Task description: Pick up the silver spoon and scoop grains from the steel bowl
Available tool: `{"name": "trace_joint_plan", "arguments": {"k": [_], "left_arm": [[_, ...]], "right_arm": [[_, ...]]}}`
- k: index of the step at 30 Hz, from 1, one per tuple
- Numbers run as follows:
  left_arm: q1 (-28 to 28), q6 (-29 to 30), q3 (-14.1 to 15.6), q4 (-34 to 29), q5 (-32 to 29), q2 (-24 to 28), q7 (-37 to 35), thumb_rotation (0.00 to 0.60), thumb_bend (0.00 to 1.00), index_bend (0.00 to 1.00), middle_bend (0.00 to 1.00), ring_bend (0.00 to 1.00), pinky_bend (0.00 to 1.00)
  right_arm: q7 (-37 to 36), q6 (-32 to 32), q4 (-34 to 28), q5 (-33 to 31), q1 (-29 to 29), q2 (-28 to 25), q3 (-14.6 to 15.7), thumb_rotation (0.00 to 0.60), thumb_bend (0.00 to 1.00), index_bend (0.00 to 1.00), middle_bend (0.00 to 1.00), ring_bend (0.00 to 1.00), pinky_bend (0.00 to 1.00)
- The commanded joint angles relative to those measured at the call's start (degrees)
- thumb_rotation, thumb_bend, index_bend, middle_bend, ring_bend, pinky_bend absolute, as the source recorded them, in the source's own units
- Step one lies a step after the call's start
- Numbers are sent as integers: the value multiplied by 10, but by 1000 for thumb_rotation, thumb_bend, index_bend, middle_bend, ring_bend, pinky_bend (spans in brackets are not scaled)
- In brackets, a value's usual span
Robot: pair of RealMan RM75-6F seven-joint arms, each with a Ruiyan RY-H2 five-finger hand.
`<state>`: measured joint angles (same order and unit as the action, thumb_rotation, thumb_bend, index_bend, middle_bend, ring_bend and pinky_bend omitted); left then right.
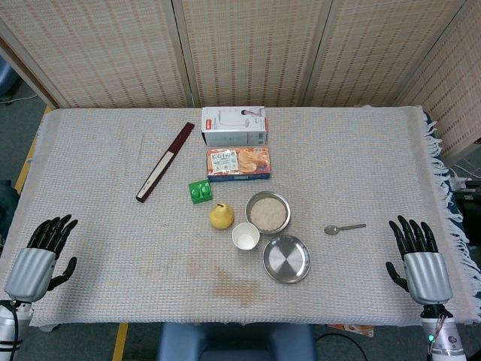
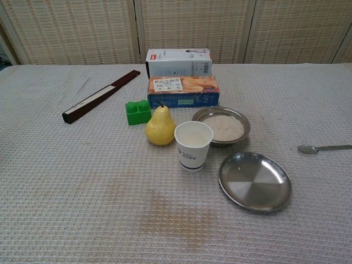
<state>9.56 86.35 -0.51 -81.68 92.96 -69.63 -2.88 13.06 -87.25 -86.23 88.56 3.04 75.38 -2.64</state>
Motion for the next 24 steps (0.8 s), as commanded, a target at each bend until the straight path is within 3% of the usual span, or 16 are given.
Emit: {"name": "trace_joint_plan", "arguments": {"k": [1, 6, 16, 24], "left_arm": [[0, -2, 1, -1, 0, 0, 2, 600, 459, 0, 0, 0, 74], [3, -9, 5, -4, 3, 0, 5, 600, 460, 0, 0, 0, 74], [4, -11, 11, -17, 11, 5, 7, 600, 462, 0, 0, 0, 75], [3, -9, 14, -17, 14, 10, -2, 600, 463, 0, 0, 0, 75]], "right_arm": [[3, 7, 4, -6, 3, 4, -1, 600, 219, 80, 0, 0, 0], [7, 27, 21, -11, 16, 18, -6, 600, 220, 152, 0, 0, 0], [29, 162, 90, -54, 119, 72, -50, 600, 226, 413, 0, 0, 0], [42, 204, 152, -81, 158, 127, -59, 600, 223, 469, 0, 0, 0]]}}
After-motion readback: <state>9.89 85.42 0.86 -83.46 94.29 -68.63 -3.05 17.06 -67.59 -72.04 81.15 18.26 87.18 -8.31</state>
